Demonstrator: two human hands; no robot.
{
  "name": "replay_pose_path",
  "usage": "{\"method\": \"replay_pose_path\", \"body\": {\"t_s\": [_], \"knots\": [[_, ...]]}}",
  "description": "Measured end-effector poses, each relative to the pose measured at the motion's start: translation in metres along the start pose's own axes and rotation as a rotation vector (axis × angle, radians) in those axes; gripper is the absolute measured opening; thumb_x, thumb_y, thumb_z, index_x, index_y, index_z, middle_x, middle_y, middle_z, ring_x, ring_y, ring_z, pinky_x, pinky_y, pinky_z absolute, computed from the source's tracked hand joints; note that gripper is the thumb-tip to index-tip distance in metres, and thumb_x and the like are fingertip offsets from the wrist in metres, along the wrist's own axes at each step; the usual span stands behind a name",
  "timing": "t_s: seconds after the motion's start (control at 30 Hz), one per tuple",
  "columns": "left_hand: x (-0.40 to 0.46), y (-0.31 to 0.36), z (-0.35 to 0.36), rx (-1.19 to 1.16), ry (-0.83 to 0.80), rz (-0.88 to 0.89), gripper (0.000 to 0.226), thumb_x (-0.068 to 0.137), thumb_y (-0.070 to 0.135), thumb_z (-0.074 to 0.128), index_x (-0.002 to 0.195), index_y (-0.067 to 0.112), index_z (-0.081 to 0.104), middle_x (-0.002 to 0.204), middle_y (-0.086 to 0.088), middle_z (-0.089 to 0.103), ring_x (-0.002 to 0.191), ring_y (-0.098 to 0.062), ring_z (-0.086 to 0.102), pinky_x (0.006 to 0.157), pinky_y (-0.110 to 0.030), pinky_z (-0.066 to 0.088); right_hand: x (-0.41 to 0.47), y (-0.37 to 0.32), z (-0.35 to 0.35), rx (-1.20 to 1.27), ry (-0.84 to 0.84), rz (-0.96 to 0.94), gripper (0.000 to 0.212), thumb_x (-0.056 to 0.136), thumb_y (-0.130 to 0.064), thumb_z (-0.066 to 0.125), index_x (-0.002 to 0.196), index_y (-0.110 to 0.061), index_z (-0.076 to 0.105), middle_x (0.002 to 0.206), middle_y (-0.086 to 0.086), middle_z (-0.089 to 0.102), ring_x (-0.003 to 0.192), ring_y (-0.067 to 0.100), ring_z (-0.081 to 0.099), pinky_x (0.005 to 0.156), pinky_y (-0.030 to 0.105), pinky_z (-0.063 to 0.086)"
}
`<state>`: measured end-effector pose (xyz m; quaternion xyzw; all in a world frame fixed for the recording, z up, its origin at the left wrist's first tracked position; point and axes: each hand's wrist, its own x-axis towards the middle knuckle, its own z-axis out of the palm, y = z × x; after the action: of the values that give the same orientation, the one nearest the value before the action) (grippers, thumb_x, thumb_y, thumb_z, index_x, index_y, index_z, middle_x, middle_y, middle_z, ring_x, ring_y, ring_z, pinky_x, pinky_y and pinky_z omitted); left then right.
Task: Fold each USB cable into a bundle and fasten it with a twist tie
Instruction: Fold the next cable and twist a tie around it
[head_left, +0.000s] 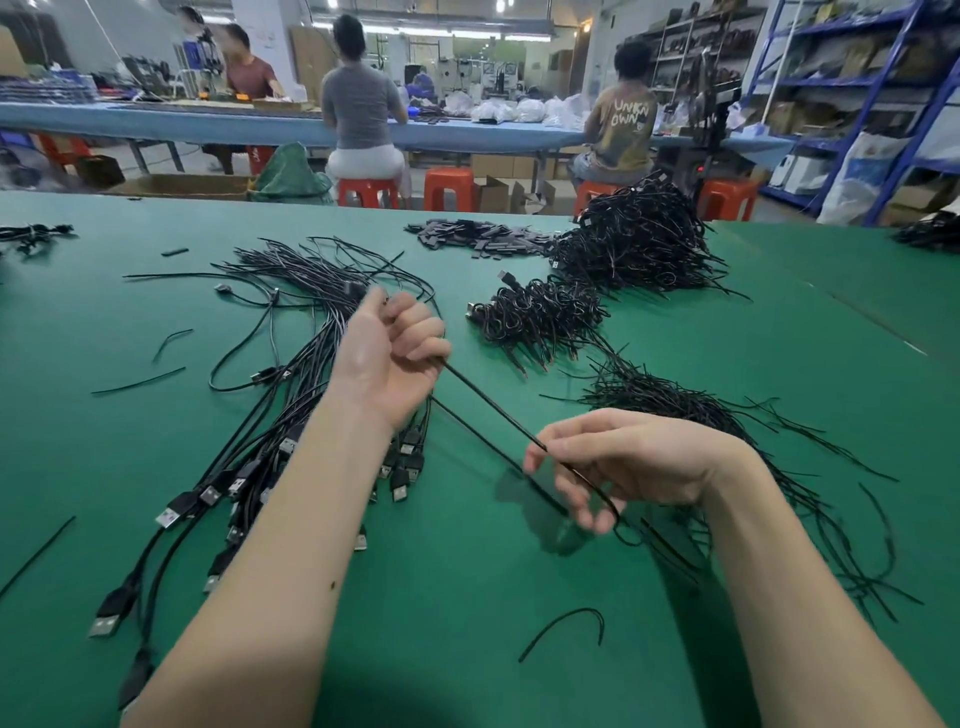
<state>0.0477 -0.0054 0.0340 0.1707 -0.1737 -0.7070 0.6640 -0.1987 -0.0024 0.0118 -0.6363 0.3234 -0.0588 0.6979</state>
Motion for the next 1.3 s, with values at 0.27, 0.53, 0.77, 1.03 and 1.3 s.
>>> {"method": "replay_pose_path", "body": {"t_s": [0.27,0.53,0.77,1.03,1.3], "knots": [[-0.011,-0.009,0.003,0.74,-0.353,-0.241,0.05,0.106,0.037,0.034,0.06,0.02,0.044,0.049,0.008,0.033,0.038,-0.007,0.03,0.036,-0.016,0.024,0.022,0.005,-0.015,-0.172,1.082,-0.128,0.012,0.088,-0.036,0.077,0.091,-0.024,0.073,0.074,-0.004,0.063,0.052,0.006,0.048,0.053,0.02,0.041],[0.0,-0.056,0.006,1.051,-0.025,-0.097,0.049,0.111,0.031,0.024,0.118,0.004,0.064,0.121,-0.018,0.069,0.1,-0.02,0.071,0.095,-0.032,0.055,0.018,-0.031,0.01,0.122,0.618,-0.516,0.012,0.098,-0.016,0.059,0.093,-0.026,0.063,0.097,-0.006,0.076,0.053,0.009,0.052,0.041,0.015,0.031],[-0.004,-0.029,0.005,0.318,-0.244,-0.165,0.055,0.108,0.028,0.025,0.12,-0.009,0.064,0.125,-0.025,0.065,0.113,-0.032,0.067,0.09,-0.034,0.058,0.026,-0.004,0.017,0.116,0.262,-0.143,0.011,0.1,-0.019,0.06,0.094,-0.02,0.05,0.066,0.002,0.058,0.06,0.017,0.054,0.055,0.024,0.04],[-0.017,-0.021,0.008,0.865,-0.523,-0.416,0.051,0.098,0.037,0.038,0.1,0.006,0.078,0.106,-0.016,0.075,0.062,-0.013,0.071,0.046,-0.014,0.044,0.025,-0.005,0.004,-0.666,0.957,-0.333,0.024,0.074,-0.024,0.074,0.086,-0.027,0.054,0.066,-0.008,0.063,0.06,0.009,0.052,0.063,0.029,0.045],[-0.002,-0.044,0.008,1.565,-0.188,-0.103,0.047,0.108,0.032,0.03,0.115,0.005,0.068,0.118,-0.008,0.071,0.089,-0.02,0.075,0.077,-0.029,0.061,0.025,-0.015,0.01,-0.892,1.299,-0.496,0.019,0.082,-0.028,0.072,0.089,-0.029,0.055,0.075,-0.015,0.063,0.074,0.009,0.054,0.067,0.03,0.038]]}}
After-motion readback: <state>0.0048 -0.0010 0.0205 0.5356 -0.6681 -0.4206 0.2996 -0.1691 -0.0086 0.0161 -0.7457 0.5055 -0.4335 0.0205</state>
